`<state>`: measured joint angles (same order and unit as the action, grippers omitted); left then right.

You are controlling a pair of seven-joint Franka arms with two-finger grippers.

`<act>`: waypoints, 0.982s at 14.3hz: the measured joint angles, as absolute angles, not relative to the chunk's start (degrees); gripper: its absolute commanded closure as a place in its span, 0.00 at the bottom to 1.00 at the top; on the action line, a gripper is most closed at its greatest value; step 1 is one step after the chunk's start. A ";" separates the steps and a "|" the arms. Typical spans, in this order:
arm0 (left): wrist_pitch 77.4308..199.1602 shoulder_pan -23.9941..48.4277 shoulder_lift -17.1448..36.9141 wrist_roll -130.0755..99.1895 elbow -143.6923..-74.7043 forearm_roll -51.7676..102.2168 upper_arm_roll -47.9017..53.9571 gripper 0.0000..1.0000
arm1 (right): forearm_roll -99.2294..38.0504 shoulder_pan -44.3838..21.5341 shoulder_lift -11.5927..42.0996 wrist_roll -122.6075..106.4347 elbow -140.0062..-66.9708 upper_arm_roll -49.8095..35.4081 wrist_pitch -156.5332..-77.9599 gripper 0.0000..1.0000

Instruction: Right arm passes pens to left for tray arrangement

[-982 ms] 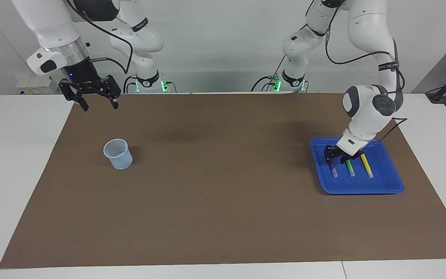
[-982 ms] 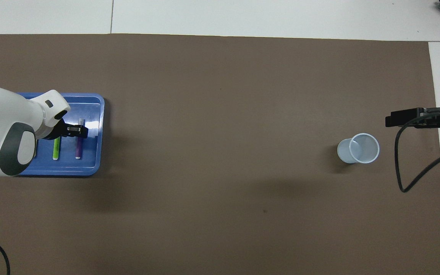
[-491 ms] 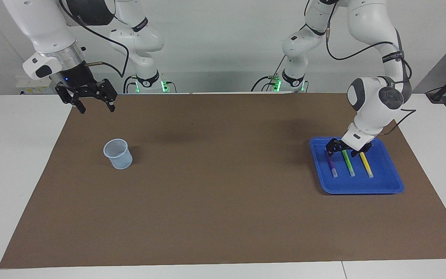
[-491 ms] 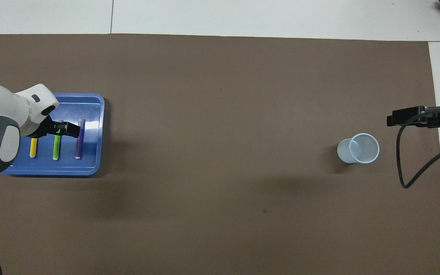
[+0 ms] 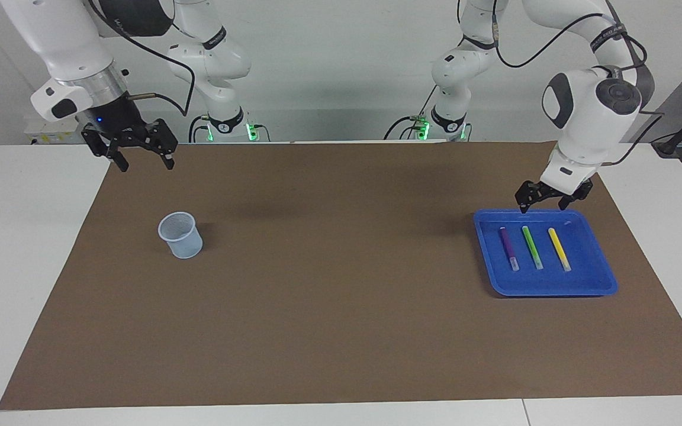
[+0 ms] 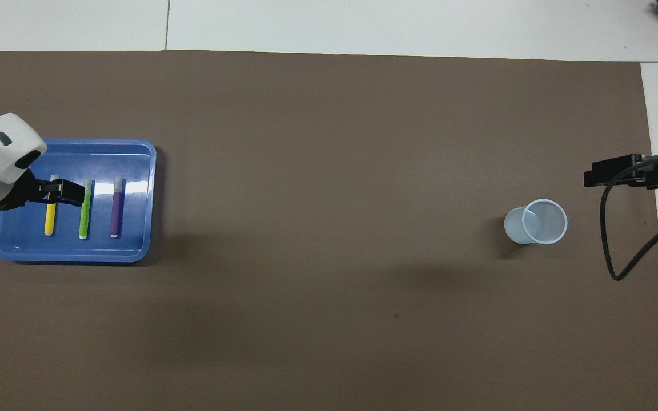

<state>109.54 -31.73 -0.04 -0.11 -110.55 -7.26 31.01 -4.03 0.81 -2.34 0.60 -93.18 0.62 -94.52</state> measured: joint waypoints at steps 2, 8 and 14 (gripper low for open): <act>104.36 -29.44 -2.18 0.10 -107.82 -6.64 26.32 0.00 | -3.98 0.82 -1.76 0.61 -91.98 0.62 -93.93 0.00; 88.93 -12.26 -2.75 0.19 -93.12 -2.25 5.99 0.00 | -3.92 0.82 -1.26 0.61 -91.66 0.63 -93.70 0.00; 84.11 -3.61 -2.00 0.14 -87.53 -2.09 -0.01 0.00 | -3.92 0.82 -1.26 0.61 -91.51 0.52 -93.61 0.00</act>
<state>84.11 -3.61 -2.00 0.14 -87.53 -2.09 -0.01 -3.92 0.82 -1.26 0.61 -91.51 0.52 -93.61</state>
